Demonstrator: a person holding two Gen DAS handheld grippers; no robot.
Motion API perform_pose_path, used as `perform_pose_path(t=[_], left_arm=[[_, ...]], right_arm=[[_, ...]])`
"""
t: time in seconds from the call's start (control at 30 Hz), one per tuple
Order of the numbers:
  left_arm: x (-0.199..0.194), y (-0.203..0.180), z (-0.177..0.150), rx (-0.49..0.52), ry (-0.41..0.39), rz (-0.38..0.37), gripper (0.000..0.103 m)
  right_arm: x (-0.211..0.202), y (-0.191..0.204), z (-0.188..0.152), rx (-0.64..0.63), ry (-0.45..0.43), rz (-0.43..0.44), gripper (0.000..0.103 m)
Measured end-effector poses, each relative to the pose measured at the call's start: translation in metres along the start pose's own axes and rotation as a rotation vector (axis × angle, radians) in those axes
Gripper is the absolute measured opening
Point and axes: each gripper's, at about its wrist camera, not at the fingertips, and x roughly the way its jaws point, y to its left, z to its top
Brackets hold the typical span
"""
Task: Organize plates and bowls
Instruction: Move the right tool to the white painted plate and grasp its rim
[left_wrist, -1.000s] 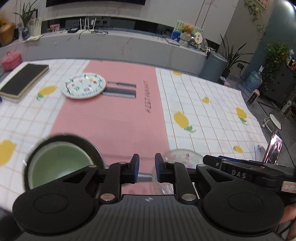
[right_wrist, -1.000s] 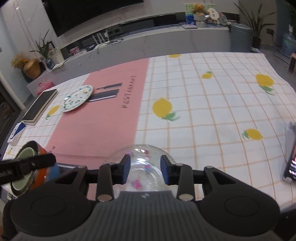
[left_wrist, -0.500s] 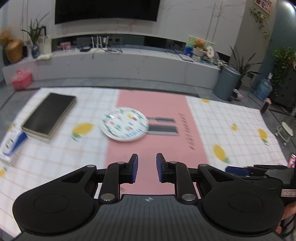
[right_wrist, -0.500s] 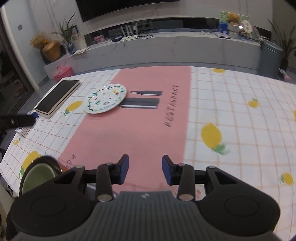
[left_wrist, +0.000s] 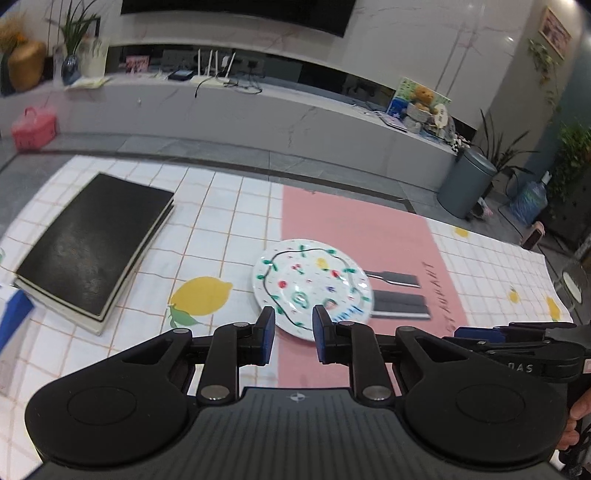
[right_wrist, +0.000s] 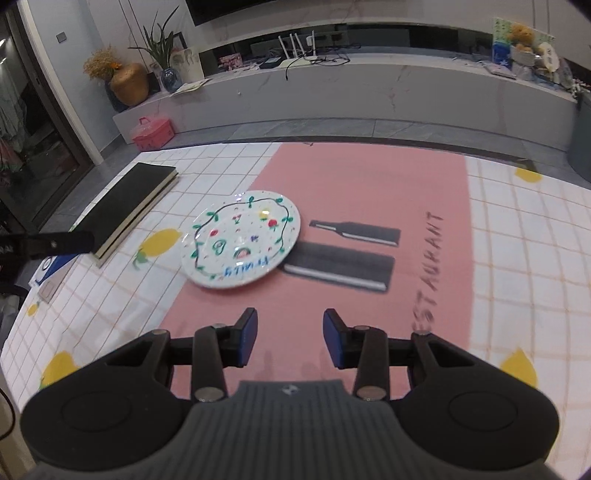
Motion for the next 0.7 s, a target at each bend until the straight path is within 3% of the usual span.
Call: perform_pose_path(t=[0.3, 0.47, 0.7], left_arm=[[0.065, 0.026, -0.003, -0.088, 0.023, -0.041, 0.033], [0.085, 0.039, -0.005, -0.16, 0.016, -0.057, 0.037], [0.099, 0.045, -0.005, -0.188, 0.022, -0.062, 0.037]], right_arm=[[0.061, -0.019, 0.03, 0.097, 0.023, 0.067, 0.038], [0.084, -0.031, 0.04, 0.178, 0.025, 0.103, 0.036], [0.104, -0.039, 0.046, 0.249, 0.029, 0.153, 0.029]])
